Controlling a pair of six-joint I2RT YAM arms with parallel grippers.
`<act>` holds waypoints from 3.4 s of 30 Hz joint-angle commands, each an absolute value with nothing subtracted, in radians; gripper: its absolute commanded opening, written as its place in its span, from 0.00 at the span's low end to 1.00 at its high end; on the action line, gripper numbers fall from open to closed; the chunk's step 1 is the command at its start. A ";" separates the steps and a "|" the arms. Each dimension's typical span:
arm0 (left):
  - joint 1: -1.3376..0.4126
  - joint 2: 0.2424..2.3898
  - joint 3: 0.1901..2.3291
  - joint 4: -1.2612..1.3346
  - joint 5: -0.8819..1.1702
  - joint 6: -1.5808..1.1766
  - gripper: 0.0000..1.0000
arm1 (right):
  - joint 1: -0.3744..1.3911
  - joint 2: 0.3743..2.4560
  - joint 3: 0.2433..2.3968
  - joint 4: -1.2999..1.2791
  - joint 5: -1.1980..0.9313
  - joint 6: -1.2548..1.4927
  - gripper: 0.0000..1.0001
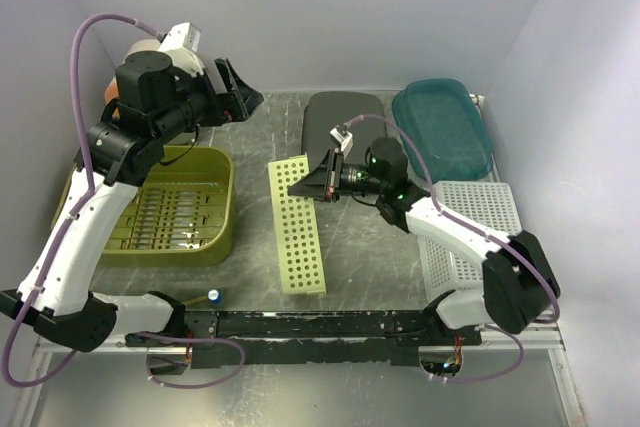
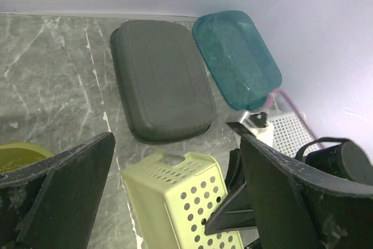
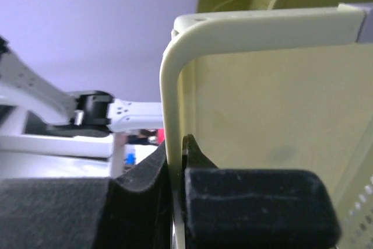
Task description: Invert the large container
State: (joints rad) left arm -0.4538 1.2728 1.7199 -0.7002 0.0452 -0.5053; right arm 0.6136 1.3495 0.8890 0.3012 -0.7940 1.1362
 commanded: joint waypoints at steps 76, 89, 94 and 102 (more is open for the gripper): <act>-0.044 1.292 1.435 -0.846 -0.254 -0.865 0.07 | 0.150 1.108 0.985 -0.667 -0.081 0.456 1.00; -0.230 1.184 1.598 -0.750 -0.063 -0.925 0.07 | 0.149 1.104 0.995 -0.668 -0.071 0.457 1.00; -0.273 1.188 1.583 -0.654 0.030 -0.896 0.07 | 0.150 1.097 0.995 -0.659 -0.061 0.455 1.00; -0.306 1.172 1.520 -0.525 0.226 -0.927 0.07 | 0.150 1.112 0.995 -0.640 -0.067 0.465 1.00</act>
